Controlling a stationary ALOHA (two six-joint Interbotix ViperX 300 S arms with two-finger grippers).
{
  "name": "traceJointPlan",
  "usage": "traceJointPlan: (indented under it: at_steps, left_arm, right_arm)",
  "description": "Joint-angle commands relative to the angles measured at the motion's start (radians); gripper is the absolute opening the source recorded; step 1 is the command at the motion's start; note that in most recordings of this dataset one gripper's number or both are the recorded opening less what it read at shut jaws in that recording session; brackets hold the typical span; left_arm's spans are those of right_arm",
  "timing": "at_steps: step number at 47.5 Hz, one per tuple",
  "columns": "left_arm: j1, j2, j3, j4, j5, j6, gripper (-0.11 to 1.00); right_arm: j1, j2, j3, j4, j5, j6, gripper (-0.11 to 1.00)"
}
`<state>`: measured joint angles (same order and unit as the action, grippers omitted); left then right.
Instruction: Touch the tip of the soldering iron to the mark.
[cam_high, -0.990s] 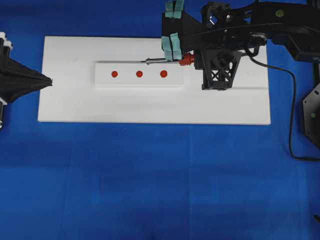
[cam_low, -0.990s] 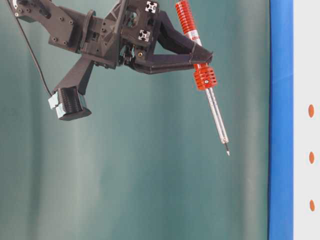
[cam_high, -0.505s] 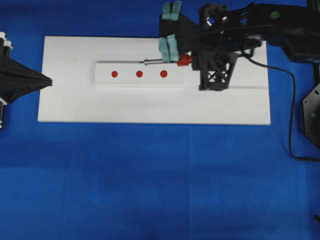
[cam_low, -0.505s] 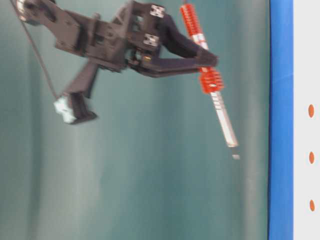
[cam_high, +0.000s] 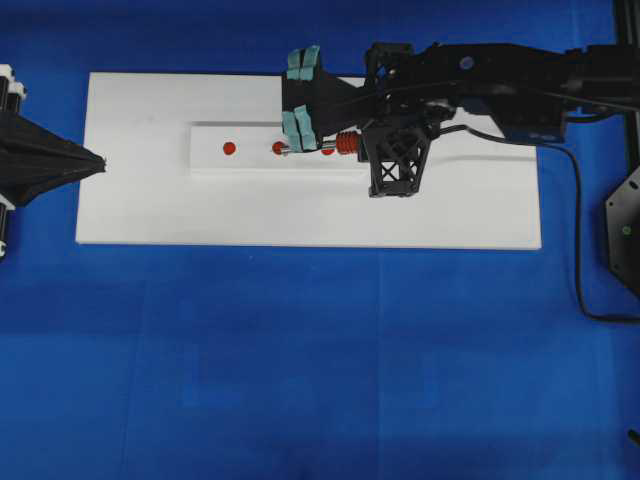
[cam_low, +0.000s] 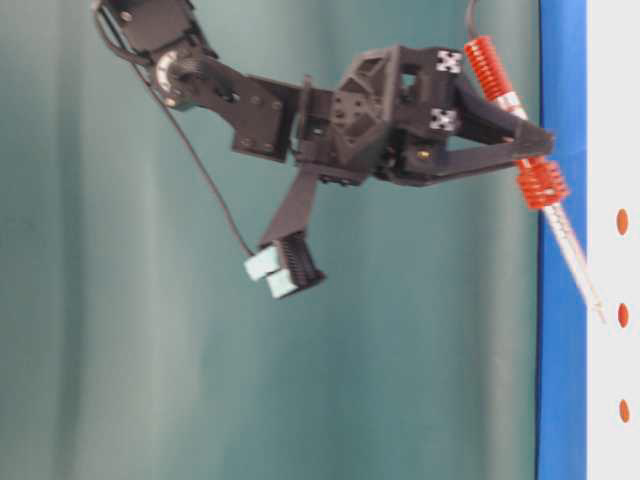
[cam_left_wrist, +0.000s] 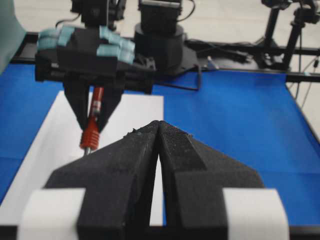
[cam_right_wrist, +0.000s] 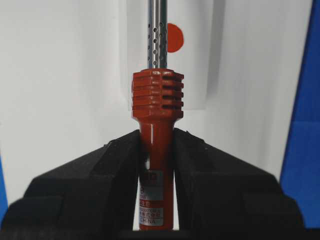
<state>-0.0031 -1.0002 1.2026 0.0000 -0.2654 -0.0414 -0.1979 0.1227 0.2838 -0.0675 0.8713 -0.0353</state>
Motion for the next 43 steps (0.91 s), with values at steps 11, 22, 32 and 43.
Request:
traceJointPlan:
  at_steps: [11,22,32,43]
  left_arm:
    - [0.002,0.008,-0.008,0.002,-0.006,0.000,0.00]
    - [0.002,0.008,-0.009,0.002,-0.008,0.000,0.00]
    - [0.002,0.008,-0.008,0.002,-0.009,0.000,0.00]
    - [0.002,0.006,-0.009,0.002,-0.009,-0.002,0.00]
  right_arm:
    - [-0.025,0.011,0.015,0.002,-0.034,0.000,0.06]
    - [-0.025,0.011,0.017,0.002,-0.034,-0.002,0.06]
    - [-0.025,0.011,0.017,0.002,-0.031,-0.003,0.06]
    - [-0.025,0.009,0.015,0.002,-0.017,-0.003,0.06]
